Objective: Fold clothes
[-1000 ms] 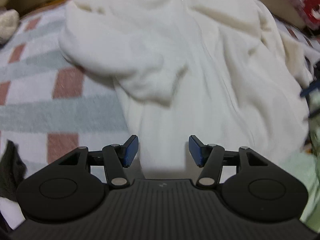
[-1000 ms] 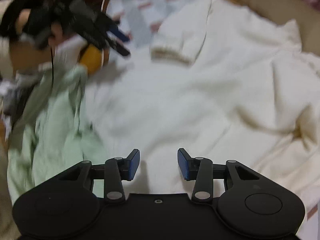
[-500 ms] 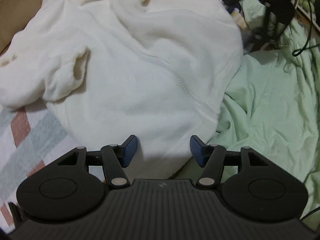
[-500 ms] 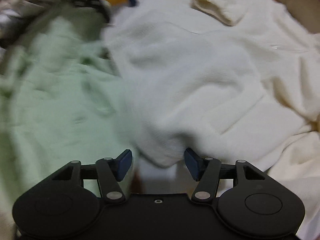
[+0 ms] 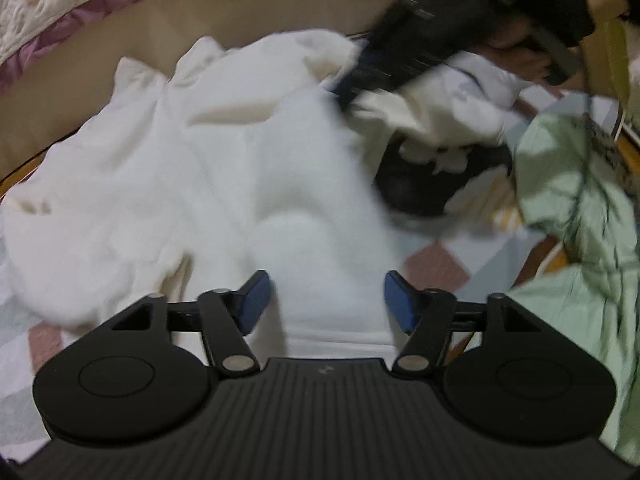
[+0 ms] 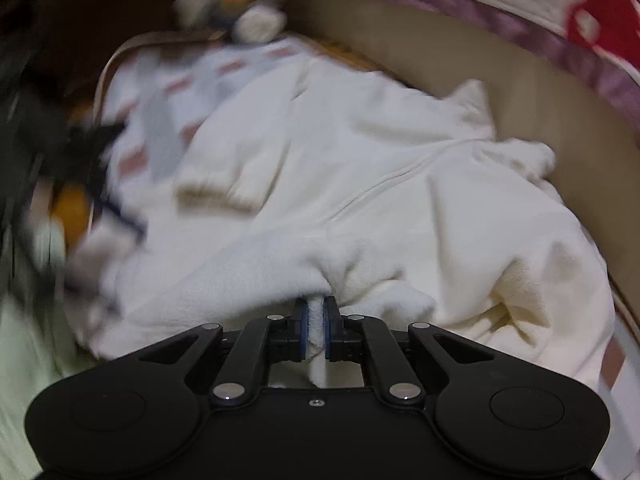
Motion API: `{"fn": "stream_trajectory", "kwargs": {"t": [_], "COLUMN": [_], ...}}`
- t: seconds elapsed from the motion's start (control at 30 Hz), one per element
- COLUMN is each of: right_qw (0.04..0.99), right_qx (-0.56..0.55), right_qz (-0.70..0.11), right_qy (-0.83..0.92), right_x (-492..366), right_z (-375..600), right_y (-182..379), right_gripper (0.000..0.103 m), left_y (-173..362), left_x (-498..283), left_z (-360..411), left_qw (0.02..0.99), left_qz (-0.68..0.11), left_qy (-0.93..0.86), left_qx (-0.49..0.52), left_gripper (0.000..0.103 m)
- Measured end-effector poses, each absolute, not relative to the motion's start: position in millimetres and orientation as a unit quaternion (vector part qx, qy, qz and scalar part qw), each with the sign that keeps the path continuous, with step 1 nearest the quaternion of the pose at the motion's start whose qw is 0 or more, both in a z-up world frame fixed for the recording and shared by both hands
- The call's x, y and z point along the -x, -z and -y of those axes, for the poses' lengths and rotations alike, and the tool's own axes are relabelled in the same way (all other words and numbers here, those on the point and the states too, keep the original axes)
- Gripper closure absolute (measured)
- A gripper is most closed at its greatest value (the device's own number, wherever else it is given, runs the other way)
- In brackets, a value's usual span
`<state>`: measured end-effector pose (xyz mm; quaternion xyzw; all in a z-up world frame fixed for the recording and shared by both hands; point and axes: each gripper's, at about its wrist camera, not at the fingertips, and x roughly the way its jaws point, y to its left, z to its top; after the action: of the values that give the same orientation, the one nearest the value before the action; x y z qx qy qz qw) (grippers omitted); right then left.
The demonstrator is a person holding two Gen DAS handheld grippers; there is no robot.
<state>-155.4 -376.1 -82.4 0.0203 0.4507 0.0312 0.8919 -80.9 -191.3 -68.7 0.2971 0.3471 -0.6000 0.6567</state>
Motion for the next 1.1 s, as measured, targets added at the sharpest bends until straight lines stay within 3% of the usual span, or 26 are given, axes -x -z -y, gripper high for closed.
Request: {"fn": "stream_trajectory", "kwargs": {"t": [0.2, 0.27, 0.3, 0.33, 0.37, 0.43, 0.6, 0.73, 0.87, 1.1], "right_qw": [0.901, 0.902, 0.902, 0.9, 0.899, 0.894, 0.89, 0.892, 0.894, 0.872], "right_qx": [-0.072, -0.068, -0.065, -0.064, -0.062, -0.051, 0.041, -0.038, -0.105, -0.075], "right_qz": [-0.428, -0.427, -0.426, -0.43, -0.434, -0.444, -0.452, -0.447, -0.435, -0.484], "right_qy": [0.006, 0.011, 0.014, 0.015, 0.019, 0.029, 0.048, 0.062, -0.005, 0.008], "right_x": [126, 122, 120, 118, 117, 118, 111, 106, 108, 86], "right_z": [413, 416, 417, 418, 420, 422, 422, 444, 435, 402], "right_y": [74, 73, 72, 73, 74, 78, 97, 87, 68, 84], "right_gripper": [0.096, 0.096, 0.096, 0.096, 0.096, 0.095, 0.09, 0.077, 0.04, 0.037], "left_y": [76, 73, 72, 71, 69, 67, 60, 62, 58, 42], "left_x": [65, 52, 46, 39, 33, 20, -11, -27, -28, -10], "left_z": [205, 205, 205, 204, 204, 204, 202, 194, 192, 194], "left_qw": [0.679, 0.693, 0.7, 0.707, 0.714, 0.727, 0.759, 0.773, 0.775, 0.777], "left_qz": [-0.364, -0.368, -0.37, -0.372, -0.374, -0.377, -0.385, -0.393, -0.386, -0.328], "left_qy": [0.567, 0.553, 0.545, 0.537, 0.53, 0.514, 0.473, 0.446, 0.448, 0.483], "left_qx": [-0.292, -0.281, -0.276, -0.271, -0.266, -0.255, -0.227, -0.22, -0.22, -0.236], "left_gripper": [0.033, 0.038, 0.044, 0.069, 0.085, 0.098, 0.098, 0.098, 0.098, 0.098]}}
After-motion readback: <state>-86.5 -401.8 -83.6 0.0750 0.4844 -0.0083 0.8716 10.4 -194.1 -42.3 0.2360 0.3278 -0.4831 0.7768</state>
